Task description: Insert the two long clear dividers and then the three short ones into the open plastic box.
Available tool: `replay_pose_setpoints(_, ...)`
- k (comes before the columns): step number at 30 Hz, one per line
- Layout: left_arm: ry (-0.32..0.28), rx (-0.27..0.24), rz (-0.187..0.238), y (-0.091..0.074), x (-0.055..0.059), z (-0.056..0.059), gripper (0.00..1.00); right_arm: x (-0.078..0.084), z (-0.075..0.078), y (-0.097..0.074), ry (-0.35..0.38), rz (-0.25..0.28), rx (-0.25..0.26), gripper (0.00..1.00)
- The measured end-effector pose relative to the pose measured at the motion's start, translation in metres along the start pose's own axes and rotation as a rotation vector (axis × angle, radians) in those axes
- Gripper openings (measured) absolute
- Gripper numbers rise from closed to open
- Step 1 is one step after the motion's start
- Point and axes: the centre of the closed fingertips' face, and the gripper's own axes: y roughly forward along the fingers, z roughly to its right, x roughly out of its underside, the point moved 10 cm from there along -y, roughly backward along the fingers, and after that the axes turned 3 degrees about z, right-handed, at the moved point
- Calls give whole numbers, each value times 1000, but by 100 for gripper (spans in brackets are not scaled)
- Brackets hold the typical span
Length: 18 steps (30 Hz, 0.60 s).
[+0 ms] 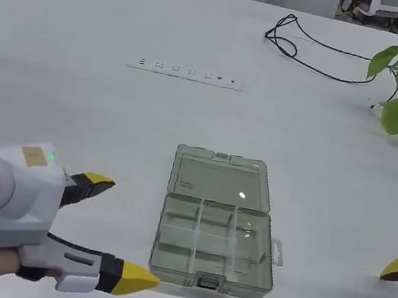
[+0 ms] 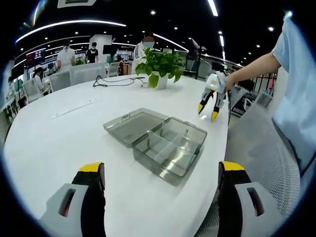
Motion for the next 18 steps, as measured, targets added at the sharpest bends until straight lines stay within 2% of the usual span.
replay_pose_setpoints(1, 1, 1, -1, -1, 0, 0, 97, 0, -1, 0, 1, 0, -10, 39)
replay_pose_setpoints(5, 1, -6, 3, -3, -1, -2, 97, 0, -1, 0, -6, -6, 2, 33)
replay_pose_setpoints(18, -6, -10, 11, -3, 1, 0, 96, -3, -6, 0, 90, -44, 34, 32)
